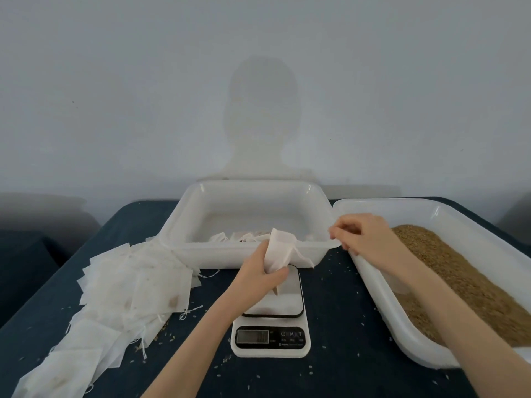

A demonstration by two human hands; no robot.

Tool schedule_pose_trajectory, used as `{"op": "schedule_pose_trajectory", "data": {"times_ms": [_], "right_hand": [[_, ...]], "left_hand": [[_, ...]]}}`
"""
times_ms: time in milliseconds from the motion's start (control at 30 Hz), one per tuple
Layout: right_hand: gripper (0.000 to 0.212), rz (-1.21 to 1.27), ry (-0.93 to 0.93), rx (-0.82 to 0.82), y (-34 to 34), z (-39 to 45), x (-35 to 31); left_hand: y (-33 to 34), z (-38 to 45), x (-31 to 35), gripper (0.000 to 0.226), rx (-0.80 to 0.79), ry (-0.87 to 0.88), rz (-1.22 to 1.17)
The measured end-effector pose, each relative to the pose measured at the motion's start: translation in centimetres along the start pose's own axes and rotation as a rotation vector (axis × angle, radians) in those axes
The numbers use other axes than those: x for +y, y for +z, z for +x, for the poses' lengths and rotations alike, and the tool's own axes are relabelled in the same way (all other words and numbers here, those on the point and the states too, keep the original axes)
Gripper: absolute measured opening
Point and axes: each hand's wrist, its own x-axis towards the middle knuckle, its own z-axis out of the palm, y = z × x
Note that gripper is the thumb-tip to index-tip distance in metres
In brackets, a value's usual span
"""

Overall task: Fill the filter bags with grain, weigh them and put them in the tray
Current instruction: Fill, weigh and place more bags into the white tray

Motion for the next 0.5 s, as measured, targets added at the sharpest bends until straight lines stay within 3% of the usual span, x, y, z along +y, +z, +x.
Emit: {"op": "schedule_pose_trajectory", "data": {"times_ms": [167, 267, 367, 500], "right_hand": [[0.015, -0.392, 0.117, 0.191, -4.5, -0.9, 7.3], [0.007, -0.640, 0.280, -0.068, -5.8, -1.8, 12.5], [0.036, -0.746, 0.387, -0.360, -5.7, -3.0, 15.1], [0.052, -0.872, 0.359, -0.340, -6.0, -3.4, 15.8]], "left_hand": [[0.8, 0.6, 0.5, 0.044, -0.006, -0.022, 0.118], [1.6, 0.8, 0.6, 0.046, -0.029, -0.022, 0.150], [2.7, 1.0, 0.7, 0.043, -0.049, -0.015, 0.157], [4.1, 1.1, 0.7, 0.037, -0.063, -0.010, 0.152]]}}
